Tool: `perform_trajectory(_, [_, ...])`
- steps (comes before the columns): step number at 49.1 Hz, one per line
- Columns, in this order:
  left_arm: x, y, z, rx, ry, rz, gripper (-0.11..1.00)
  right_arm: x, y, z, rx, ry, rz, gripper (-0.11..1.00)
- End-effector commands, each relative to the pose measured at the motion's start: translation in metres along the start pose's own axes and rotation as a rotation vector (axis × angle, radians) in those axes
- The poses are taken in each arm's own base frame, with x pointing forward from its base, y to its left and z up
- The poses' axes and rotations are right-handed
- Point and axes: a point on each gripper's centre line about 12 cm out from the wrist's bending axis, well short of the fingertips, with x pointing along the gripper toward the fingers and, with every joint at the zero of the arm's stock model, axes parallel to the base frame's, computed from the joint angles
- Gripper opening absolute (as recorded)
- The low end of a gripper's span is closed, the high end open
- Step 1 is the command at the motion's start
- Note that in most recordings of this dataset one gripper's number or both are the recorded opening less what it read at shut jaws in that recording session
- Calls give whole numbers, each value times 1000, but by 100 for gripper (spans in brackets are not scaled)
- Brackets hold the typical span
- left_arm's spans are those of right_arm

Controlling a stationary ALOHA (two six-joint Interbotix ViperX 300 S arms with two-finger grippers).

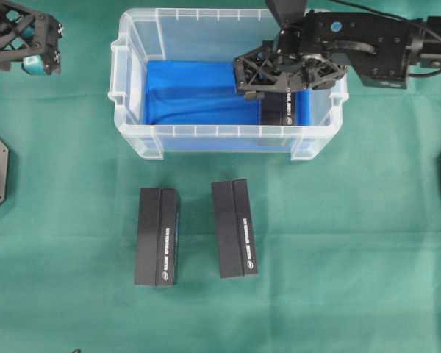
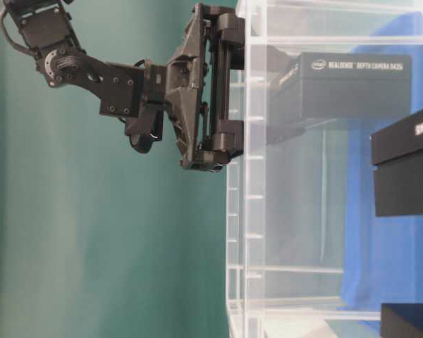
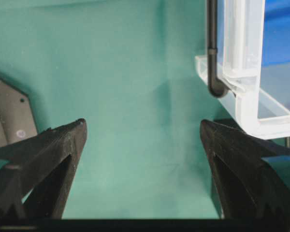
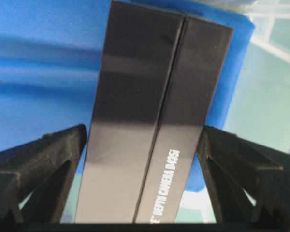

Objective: Take out the box from the case.
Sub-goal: 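Close the right gripper on the right black box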

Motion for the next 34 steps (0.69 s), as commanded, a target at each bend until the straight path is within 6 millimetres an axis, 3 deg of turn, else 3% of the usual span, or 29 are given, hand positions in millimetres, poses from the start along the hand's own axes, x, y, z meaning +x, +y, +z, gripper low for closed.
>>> perform_trajectory(1, [-4,-1,0,3,-8,-17,96,-2,2,4,5,-6,16,94])
perform_trajectory(24, [-2,-1,0,2,-10,-19,96,1,1,5,72,3,9,92])
perform_trajectory(28, [-2,-1,0,4,-9,-18,96,0,3,4,78,8,13,84])
perform_trajectory(32, [-2,0,0,3,-9,-18,96,-2,5,2,76,11,22,66])
perform_trajectory(34, [-2,1,-1,4,-10,-20,96,-3,6,2,74,11,26,65])
